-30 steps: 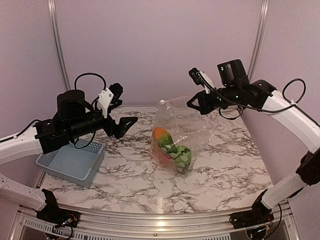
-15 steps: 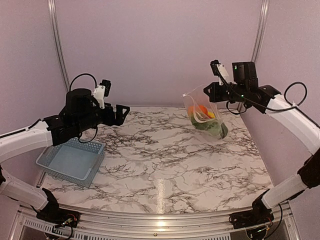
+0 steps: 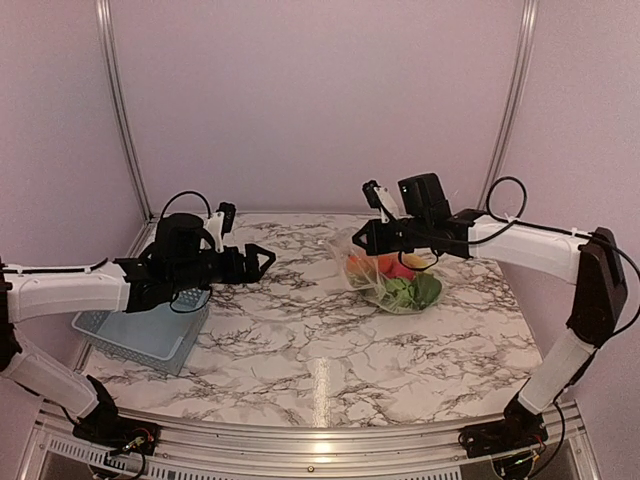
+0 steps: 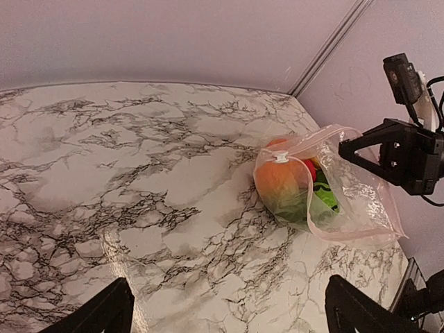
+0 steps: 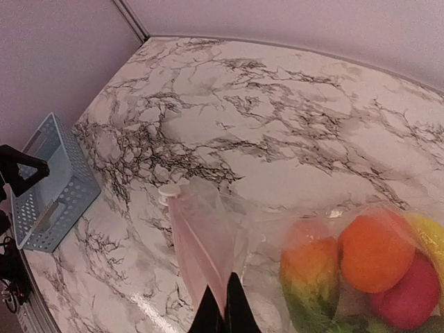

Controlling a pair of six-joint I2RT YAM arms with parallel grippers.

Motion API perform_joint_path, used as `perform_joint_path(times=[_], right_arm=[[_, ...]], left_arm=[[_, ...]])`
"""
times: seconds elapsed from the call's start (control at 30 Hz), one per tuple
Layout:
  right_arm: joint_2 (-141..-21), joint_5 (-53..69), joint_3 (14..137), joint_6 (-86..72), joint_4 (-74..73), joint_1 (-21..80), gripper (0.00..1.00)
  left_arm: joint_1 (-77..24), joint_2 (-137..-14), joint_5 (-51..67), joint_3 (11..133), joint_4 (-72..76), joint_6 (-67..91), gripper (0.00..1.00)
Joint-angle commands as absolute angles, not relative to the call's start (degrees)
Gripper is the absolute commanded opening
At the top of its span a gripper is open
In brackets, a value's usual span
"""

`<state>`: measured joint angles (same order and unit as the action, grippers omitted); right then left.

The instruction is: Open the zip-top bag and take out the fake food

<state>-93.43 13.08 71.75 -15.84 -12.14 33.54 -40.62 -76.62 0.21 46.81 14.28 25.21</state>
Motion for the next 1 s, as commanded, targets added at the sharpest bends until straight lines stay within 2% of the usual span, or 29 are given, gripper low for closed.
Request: perform_joint_path(times=[0.0,0.33,0.8,0.83,0.97], right_arm=[[-95.36,16.13,75.59,-21.28,-4.29,37.37,0.00],[-101.93,18.54,78.98,-27.57,1.43,41.19,0.00],[-100.68,20.18,76.73,-29.00,4.54,41.31,0.00],[-100.64,20.32,76.60,-29.04,4.64,41.34,0.00],[-99.87,19.90,75.90,-28.41,4.24,41.08,0.00]], left_arm=[[-41.54,-80.77,6.32,45.62,24.25,32.09,0.97],[-44.70,-94.66,9.01,47.02,37.21,40.77,0.73],[-45.33,-109.73,13.23,55.81,45.89,46.47,0.61],[-45.41,-110.51,13.46,56.93,46.10,46.56,0.58],[-45.31,-111.80,13.64,58.50,43.27,46.31,0.28]])
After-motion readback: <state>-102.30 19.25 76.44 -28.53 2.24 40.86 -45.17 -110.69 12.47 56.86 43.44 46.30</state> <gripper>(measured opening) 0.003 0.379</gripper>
